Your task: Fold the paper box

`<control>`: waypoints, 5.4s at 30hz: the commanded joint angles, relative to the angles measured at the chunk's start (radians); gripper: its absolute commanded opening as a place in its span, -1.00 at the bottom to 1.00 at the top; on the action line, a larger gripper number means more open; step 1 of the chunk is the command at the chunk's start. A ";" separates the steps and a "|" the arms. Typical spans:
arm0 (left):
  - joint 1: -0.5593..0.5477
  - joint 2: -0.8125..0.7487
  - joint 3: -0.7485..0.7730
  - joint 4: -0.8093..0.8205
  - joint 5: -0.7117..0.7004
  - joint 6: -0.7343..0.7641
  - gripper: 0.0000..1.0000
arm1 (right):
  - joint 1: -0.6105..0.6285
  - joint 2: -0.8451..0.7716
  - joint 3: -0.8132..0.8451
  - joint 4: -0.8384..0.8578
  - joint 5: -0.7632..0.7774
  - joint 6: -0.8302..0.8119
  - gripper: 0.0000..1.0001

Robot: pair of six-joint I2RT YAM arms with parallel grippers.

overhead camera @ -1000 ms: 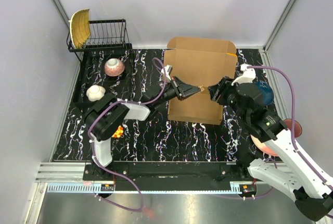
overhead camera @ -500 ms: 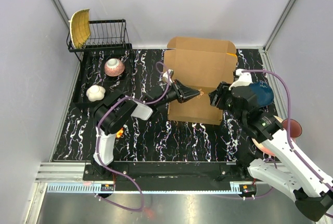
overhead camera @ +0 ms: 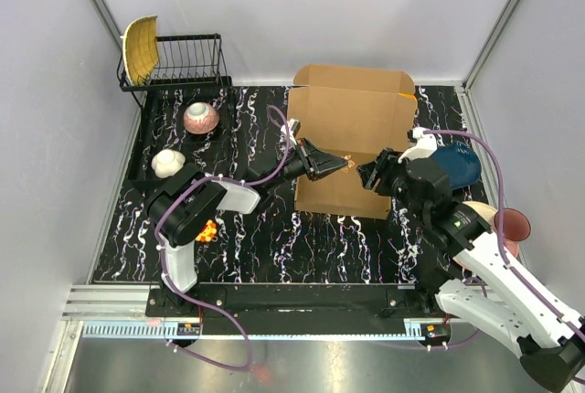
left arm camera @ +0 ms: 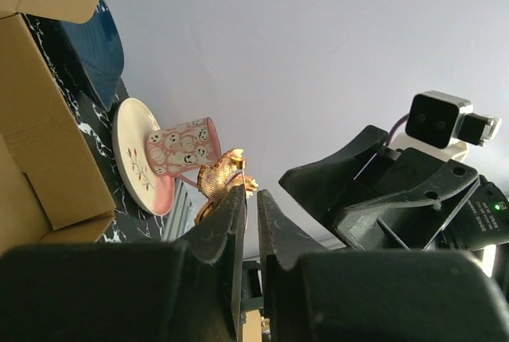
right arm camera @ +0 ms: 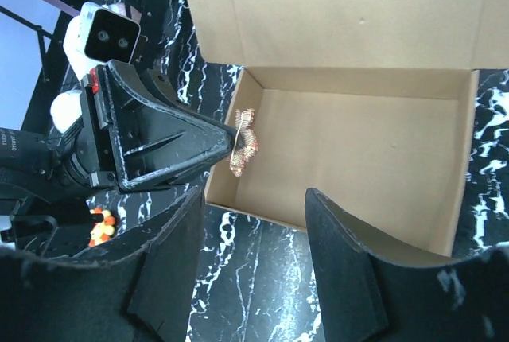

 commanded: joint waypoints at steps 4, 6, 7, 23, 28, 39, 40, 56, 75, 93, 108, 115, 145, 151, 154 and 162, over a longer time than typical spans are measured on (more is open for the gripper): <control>0.002 -0.064 -0.018 0.407 0.022 0.003 -0.74 | 0.005 0.038 0.005 0.157 -0.090 0.059 0.18; 0.002 -0.067 -0.018 0.406 0.024 0.004 -0.74 | 0.005 0.067 0.021 0.157 -0.092 0.052 0.17; 0.004 -0.069 -0.018 0.406 0.024 0.003 -0.74 | 0.005 0.075 0.024 0.154 -0.093 0.054 0.17; -0.002 -0.095 -0.021 0.406 0.039 -0.008 -0.74 | 0.005 0.147 0.018 0.183 -0.056 0.062 0.02; -0.008 -0.096 -0.021 0.406 0.041 -0.008 -0.74 | 0.004 0.146 0.005 0.198 -0.046 0.065 -0.02; -0.019 -0.098 -0.024 0.406 0.042 -0.005 -0.75 | 0.004 0.166 0.004 0.221 -0.041 0.063 -0.22; -0.019 -0.099 -0.024 0.406 0.041 -0.006 -0.75 | 0.004 0.166 0.002 0.221 -0.038 0.065 -0.23; -0.019 -0.104 -0.024 0.407 0.039 -0.003 -0.76 | 0.004 0.120 -0.042 0.197 -0.024 0.079 -0.28; -0.024 -0.112 -0.021 0.406 0.038 -0.002 -0.76 | 0.003 0.121 -0.048 0.194 -0.055 0.085 -0.51; -0.004 -0.069 -0.026 0.407 0.048 -0.020 -0.07 | 0.005 0.028 0.014 0.139 -0.070 0.065 -1.00; 0.251 -0.380 -0.354 0.291 0.085 0.074 0.18 | 0.005 0.353 0.267 -0.196 0.187 -0.201 -1.00; 0.176 -0.887 -0.317 -0.626 -0.080 0.580 0.22 | 0.057 0.613 0.372 -0.295 0.423 -0.263 -1.00; 0.137 -1.561 -0.406 -1.368 -0.719 0.716 0.22 | 0.232 1.272 0.794 -0.544 0.639 -0.382 -0.51; 0.137 -1.552 -0.388 -1.383 -0.717 0.733 0.22 | 0.232 1.241 0.817 -0.547 0.643 -0.368 -0.04; 0.137 -1.552 -0.383 -1.391 -0.720 0.733 0.22 | 0.232 1.194 0.818 -0.549 0.646 -0.340 0.03; 0.136 -1.405 -0.339 -1.377 -0.690 0.748 0.25 | 0.108 0.666 0.620 -0.445 0.456 -0.147 0.11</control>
